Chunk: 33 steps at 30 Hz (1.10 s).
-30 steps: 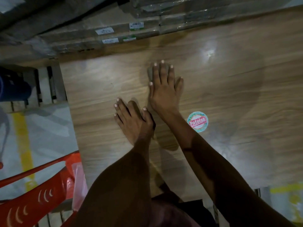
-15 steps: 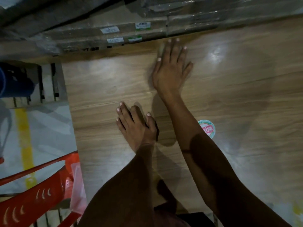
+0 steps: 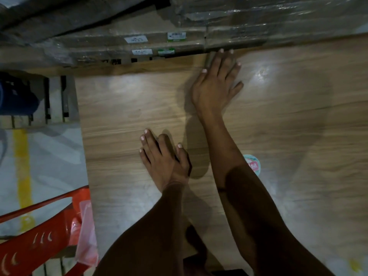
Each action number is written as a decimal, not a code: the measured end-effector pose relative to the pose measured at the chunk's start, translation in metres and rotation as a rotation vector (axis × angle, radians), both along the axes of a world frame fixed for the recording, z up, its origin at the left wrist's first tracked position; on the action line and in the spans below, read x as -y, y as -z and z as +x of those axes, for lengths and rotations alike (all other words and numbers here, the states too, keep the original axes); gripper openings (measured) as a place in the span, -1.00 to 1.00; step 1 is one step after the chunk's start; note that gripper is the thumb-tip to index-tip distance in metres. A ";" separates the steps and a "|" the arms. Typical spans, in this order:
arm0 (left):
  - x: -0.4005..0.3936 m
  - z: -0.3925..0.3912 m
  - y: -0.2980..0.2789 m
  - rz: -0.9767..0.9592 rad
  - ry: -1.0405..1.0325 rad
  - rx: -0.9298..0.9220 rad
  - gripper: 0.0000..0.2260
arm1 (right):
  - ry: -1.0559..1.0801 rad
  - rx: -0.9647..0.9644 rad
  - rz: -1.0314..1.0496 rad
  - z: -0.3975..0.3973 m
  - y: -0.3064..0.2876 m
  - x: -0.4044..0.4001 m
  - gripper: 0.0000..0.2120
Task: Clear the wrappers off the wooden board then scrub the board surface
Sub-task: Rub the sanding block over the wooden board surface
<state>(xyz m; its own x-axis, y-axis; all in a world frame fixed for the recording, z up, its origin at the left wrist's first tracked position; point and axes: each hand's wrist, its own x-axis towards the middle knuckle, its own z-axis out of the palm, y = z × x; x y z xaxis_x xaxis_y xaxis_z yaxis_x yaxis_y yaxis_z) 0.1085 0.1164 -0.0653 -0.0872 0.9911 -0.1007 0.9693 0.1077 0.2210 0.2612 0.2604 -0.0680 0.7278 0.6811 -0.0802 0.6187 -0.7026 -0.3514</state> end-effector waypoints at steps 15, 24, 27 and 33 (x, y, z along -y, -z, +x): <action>0.002 -0.003 0.003 0.031 0.015 0.041 -0.50 | -0.249 0.045 -0.029 0.030 0.005 0.030 -0.40; 0.002 -0.001 0.002 0.035 0.008 0.047 -0.50 | -0.098 0.054 -0.005 0.061 0.008 0.043 -0.40; 0.003 -0.001 0.002 0.038 0.007 0.052 -0.50 | -0.290 0.093 -0.031 0.034 0.004 0.055 -0.41; 0.002 -0.001 0.002 0.050 0.012 0.049 -0.49 | -0.169 0.144 -0.026 0.051 0.007 0.081 -0.41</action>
<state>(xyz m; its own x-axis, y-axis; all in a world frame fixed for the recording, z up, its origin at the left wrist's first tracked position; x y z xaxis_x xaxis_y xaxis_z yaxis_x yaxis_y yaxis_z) 0.1073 0.1140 -0.0669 -0.0719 0.9959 -0.0547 0.9583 0.0842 0.2732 0.3126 0.1798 -0.0754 0.6085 0.7935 -0.0029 0.7710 -0.5921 -0.2345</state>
